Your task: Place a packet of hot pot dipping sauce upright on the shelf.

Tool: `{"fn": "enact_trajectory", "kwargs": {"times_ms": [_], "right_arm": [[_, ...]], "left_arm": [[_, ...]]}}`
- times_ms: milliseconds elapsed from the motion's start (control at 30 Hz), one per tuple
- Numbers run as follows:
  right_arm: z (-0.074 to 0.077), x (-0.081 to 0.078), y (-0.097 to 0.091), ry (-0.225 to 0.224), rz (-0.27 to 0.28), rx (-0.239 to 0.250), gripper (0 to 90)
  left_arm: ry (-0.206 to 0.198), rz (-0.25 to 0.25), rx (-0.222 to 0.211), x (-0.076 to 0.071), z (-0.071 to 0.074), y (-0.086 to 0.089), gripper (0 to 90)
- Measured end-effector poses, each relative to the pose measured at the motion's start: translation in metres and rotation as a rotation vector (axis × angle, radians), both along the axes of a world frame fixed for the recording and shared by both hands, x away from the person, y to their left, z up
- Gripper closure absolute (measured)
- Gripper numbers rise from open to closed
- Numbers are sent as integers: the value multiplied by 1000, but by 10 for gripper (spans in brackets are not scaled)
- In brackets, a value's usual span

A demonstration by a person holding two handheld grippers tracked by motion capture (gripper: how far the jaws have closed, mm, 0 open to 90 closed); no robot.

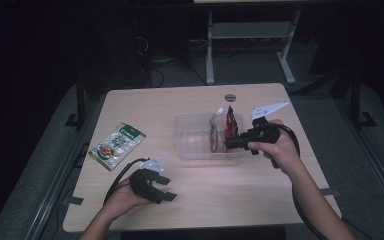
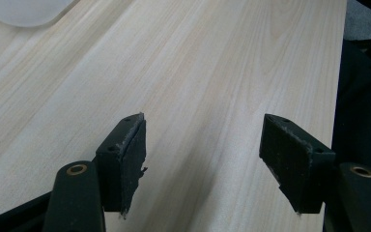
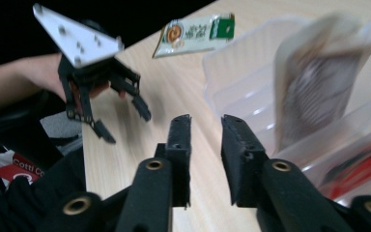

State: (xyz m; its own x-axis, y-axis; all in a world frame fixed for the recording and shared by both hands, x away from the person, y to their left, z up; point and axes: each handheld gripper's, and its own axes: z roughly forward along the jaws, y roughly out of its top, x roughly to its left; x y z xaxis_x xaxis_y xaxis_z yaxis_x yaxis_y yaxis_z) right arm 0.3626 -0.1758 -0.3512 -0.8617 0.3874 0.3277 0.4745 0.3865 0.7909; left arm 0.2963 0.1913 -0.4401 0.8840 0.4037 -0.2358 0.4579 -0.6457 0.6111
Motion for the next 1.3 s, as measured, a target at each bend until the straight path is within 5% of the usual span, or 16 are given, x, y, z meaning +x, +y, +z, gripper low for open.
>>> {"fn": "enact_trajectory", "kwargs": {"times_ms": [433, 900, 1133, 1300], "right_arm": [[-43, -31, 8, 14, -7, -114, 480], [-81, -71, -6, 43, -61, -214, 424], [-86, -91, -13, 34, -79, -209, 382], [-86, -89, -13, 23, -66, -191, 375]], "left_arm": [[-1, 3, -3, 0, -2, 1, 331], [13, 16, 5, 3, -4, 8, 332], [8, 43, 24, 8, -2, 16, 334], [-4, 88, 29, 12, 2, 25, 341]]}}
